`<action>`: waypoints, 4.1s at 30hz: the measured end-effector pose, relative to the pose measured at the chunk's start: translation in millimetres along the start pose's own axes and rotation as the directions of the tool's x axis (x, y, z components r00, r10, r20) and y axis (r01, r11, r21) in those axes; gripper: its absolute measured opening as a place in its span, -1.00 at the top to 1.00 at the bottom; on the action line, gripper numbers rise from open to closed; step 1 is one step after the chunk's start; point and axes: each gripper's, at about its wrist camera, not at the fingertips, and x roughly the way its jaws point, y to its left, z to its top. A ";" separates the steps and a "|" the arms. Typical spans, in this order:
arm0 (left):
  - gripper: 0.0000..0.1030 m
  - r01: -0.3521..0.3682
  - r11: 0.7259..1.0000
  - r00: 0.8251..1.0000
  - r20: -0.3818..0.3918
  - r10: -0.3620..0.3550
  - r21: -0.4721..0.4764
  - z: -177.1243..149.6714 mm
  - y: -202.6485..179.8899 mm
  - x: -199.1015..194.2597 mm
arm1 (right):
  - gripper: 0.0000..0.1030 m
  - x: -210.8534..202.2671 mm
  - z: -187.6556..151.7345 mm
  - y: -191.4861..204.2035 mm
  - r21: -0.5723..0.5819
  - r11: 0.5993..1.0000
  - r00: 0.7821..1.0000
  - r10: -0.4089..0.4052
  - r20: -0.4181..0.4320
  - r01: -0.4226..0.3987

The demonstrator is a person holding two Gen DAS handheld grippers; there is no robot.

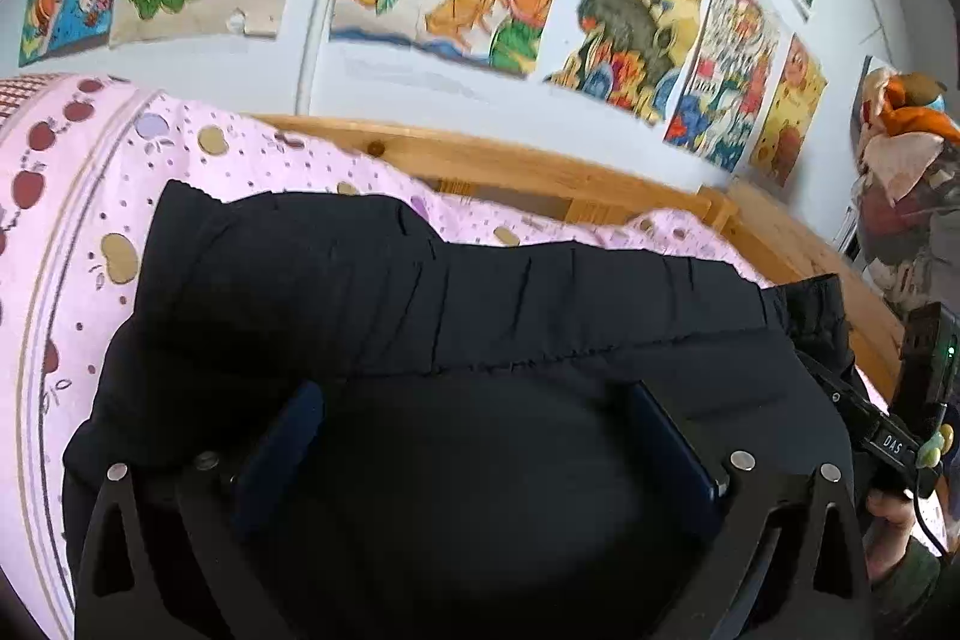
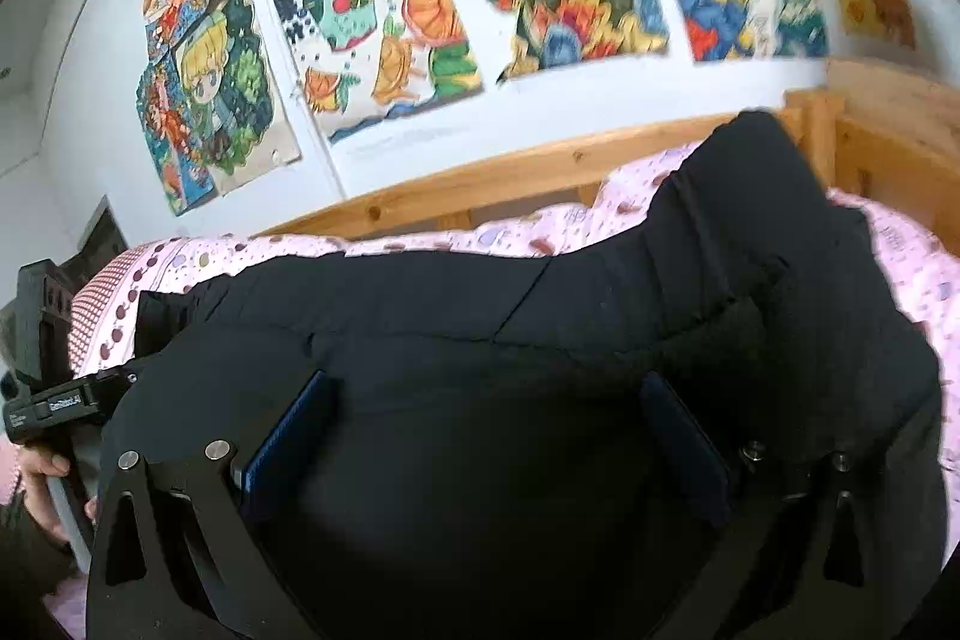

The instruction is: Fold large clothes

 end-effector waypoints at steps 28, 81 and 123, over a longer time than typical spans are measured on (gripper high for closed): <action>-1.00 -0.026 1.000 0.999 -0.030 0.027 0.012 -27.8 95.4 -64.1 | -0.96 -59.1 11.4 -71.2 -0.038 0.956 0.951 -0.292 -0.104 0.290; -0.66 0.112 0.950 0.952 -0.244 -0.187 -0.293 -76.5 57.0 -27.1 | -0.98 -1.3 -33.4 -70.6 0.269 0.962 0.929 0.141 -0.341 -0.047; 0.20 0.045 0.906 0.937 -0.297 -0.185 -0.421 -84.0 53.6 -36.7 | 0.06 -42.5 -24.5 -78.5 0.355 0.930 0.924 0.051 -0.378 0.094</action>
